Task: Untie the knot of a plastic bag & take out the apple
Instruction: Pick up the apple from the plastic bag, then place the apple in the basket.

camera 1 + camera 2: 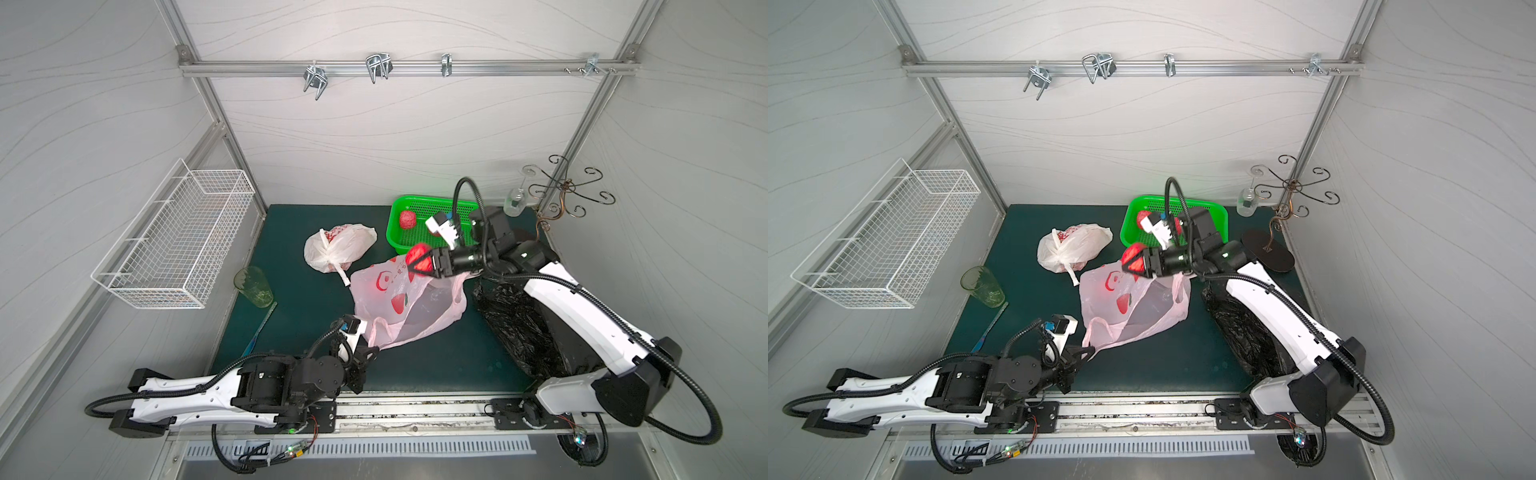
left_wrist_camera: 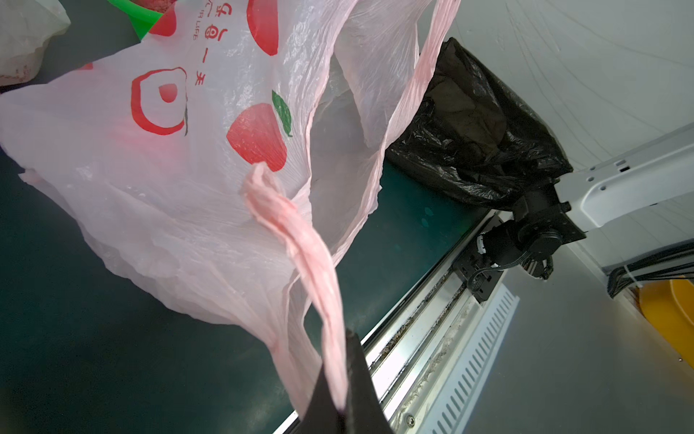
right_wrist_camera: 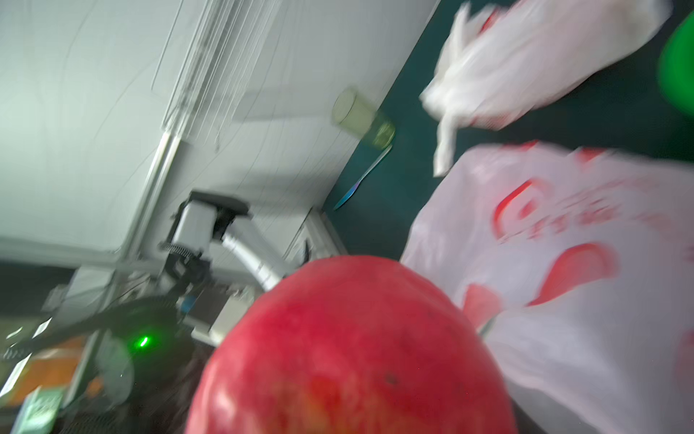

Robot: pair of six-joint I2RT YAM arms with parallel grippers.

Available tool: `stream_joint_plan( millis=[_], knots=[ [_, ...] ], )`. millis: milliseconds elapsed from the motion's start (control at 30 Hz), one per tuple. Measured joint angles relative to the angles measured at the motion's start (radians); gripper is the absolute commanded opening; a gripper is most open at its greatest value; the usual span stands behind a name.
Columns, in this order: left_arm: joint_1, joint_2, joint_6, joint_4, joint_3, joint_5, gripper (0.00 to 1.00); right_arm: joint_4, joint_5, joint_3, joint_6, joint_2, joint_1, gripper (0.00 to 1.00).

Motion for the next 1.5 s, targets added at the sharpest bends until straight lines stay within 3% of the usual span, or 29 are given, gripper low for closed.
stream_joint_plan(
  millis=[100, 200, 400, 567, 933, 1167, 1367, 1500],
  knots=[
    [0.0, -0.027, -0.018, -0.026, 0.0, -0.011, 0.0, -0.007, 0.233, 0.141, -0.033, 0.079, -0.039, 0.33],
    [0.0, -0.061, -0.05, -0.087, 0.0, -0.038, 0.0, 0.001, 0.406, 0.179, -0.06, 0.181, -0.078, 0.33],
    [0.0, -0.15, -0.076, -0.148, 0.0, -0.076, 0.0, -0.023, 0.654, 0.298, -0.13, 0.523, -0.132, 0.35],
    [0.0, -0.133, -0.076, -0.146, 0.0, -0.077, 0.0, -0.071, 0.796, 0.372, -0.149, 0.72, -0.168, 0.35],
    [0.0, 0.001, -0.043, -0.117, 0.0, -0.059, 0.0, -0.147, 0.8, 0.54, -0.142, 0.833, -0.274, 0.53],
    [0.0, 0.0, -0.034, -0.113, 0.002, -0.059, 0.0, -0.165, 0.778, 0.54, -0.137, 0.846, -0.283, 0.99],
    [0.0, 0.005, -0.029, -0.11, 0.005, -0.059, 0.0, -0.161, 0.778, 0.473, -0.145, 0.798, -0.265, 0.99],
    [0.0, 0.01, -0.023, -0.098, 0.005, -0.068, 0.0, -0.148, 0.773, 0.267, -0.145, 0.572, -0.218, 0.95]
  ],
)
